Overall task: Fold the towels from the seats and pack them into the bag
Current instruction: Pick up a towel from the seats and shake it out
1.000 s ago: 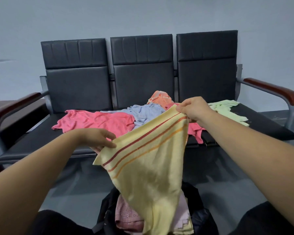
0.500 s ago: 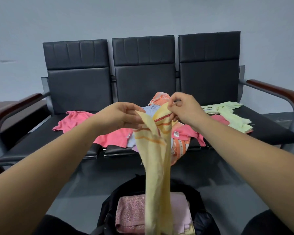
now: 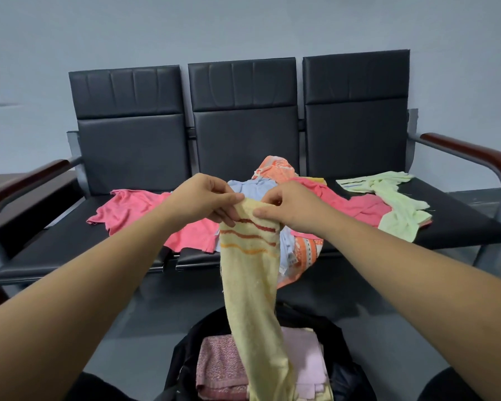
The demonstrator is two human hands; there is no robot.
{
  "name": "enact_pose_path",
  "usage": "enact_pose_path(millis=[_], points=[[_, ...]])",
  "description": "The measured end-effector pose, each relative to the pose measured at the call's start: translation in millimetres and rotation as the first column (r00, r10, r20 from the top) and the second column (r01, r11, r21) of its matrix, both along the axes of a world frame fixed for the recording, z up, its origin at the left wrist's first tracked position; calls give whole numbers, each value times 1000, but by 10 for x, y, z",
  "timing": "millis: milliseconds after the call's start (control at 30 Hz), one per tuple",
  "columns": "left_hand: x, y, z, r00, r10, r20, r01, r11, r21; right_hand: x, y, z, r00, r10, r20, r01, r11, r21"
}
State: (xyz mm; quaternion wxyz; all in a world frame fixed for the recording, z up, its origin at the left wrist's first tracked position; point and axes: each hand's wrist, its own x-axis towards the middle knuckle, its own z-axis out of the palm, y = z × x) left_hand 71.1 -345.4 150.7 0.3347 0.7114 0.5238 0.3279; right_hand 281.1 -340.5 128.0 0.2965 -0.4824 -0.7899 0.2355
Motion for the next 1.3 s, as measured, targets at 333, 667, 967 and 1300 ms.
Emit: enact_pose_path(millis=[333, 667, 967, 1300], points=[[-543, 162, -431, 906, -95, -412, 111, 994, 15, 320, 121, 185, 965, -106, -240, 86, 992, -89], [-168, 308, 579, 981, -23, 194, -33, 959, 280, 554, 437, 937, 604, -150, -783, -135, 949, -286], [-45, 430, 753, 981, 128, 145, -172, 922, 348, 652, 543, 958, 739, -208, -641, 157, 978, -136], [-104, 402, 655, 912, 78, 402, -201, 940, 275, 503, 432, 1026, 722, -86, -687, -1, 992, -125]])
